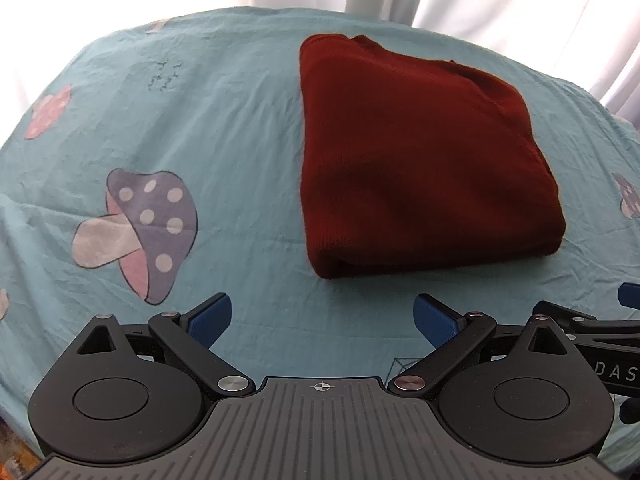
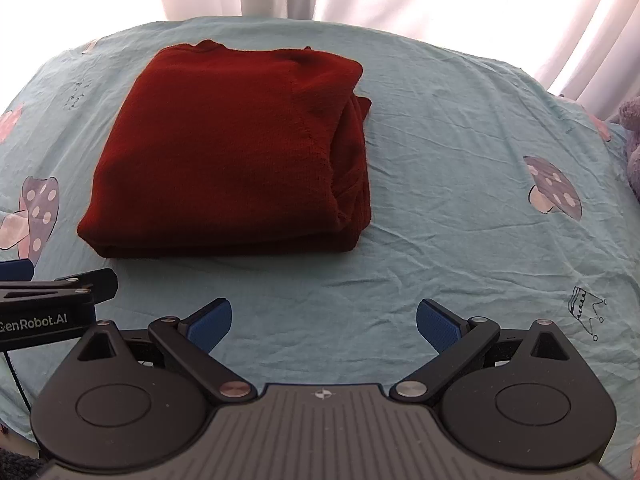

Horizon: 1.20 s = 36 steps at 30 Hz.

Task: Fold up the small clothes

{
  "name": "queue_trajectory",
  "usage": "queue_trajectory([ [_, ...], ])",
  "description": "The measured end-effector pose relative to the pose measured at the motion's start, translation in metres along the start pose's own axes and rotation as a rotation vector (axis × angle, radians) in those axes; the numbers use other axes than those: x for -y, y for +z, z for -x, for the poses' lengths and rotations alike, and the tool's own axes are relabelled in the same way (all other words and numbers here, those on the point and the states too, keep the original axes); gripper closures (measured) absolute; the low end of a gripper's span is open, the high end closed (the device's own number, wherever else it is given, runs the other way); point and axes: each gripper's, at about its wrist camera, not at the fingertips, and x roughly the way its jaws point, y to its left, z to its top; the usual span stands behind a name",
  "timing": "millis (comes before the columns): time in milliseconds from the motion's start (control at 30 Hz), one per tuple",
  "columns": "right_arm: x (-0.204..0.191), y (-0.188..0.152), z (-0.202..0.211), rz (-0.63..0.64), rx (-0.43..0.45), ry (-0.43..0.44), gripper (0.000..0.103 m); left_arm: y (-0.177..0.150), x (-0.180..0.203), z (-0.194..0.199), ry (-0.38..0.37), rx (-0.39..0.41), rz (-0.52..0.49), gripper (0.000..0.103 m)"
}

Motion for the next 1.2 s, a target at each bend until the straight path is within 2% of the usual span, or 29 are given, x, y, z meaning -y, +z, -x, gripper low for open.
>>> queue_trajectory([
  [900, -0.0049, 0.0013, 0.0039, 0.006, 0.015, -0.009, 0.004, 0.0007, -0.0008, -0.0019, -0.014, -0.005, -0.002, 0.003],
  [1200, -0.0052, 0.0026, 0.0050, 0.006, 0.019, -0.014, 0.004, -0.0026, 0.0012, 0.0024, -0.025, 0.023, -0.016, 0.003],
])
